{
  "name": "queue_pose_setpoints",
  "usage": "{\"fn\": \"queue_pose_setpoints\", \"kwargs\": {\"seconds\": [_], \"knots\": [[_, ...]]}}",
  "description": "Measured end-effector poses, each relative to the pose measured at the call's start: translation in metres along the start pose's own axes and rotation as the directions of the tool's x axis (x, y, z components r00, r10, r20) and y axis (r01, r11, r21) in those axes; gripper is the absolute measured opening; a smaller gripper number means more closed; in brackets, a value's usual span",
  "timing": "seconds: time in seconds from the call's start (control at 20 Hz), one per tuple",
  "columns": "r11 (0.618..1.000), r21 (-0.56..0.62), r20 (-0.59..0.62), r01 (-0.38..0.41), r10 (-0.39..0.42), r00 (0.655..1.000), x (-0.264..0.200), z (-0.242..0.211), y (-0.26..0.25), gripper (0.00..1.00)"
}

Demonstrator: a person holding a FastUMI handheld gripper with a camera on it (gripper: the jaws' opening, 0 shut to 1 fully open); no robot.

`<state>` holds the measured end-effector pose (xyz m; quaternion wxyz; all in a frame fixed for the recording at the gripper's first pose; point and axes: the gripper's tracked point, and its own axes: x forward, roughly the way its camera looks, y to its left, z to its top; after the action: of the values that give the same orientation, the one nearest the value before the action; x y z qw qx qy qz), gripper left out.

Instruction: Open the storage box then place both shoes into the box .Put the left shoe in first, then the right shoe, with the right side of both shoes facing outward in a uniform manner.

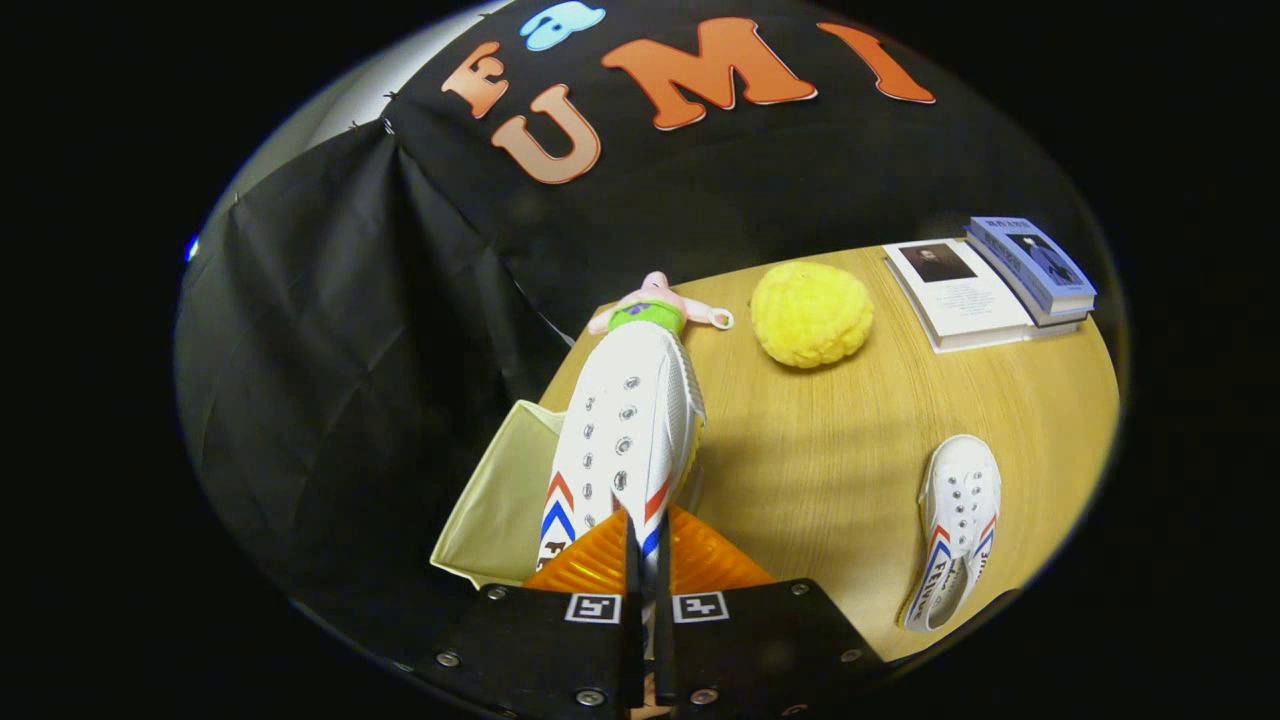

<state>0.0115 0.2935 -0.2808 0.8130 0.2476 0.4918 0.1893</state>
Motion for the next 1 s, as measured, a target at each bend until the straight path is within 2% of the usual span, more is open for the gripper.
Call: {"fn": "queue_pose_setpoints", "kwargs": {"seconds": [0.25,0.45,0.75,1.0], "knots": [[0.996,-0.021,-0.010,-0.082,0.082,0.997,0.006,0.009,0.049,0.05],[0.990,-0.077,-0.060,-0.122,0.117,0.991,0.026,-0.010,0.076,0.04],[0.985,-0.137,-0.105,-0.107,0.093,0.990,0.066,-0.035,0.080,0.04],[0.976,-0.205,-0.109,-0.078,0.056,0.992,0.076,-0.040,0.075,0.05]]}}
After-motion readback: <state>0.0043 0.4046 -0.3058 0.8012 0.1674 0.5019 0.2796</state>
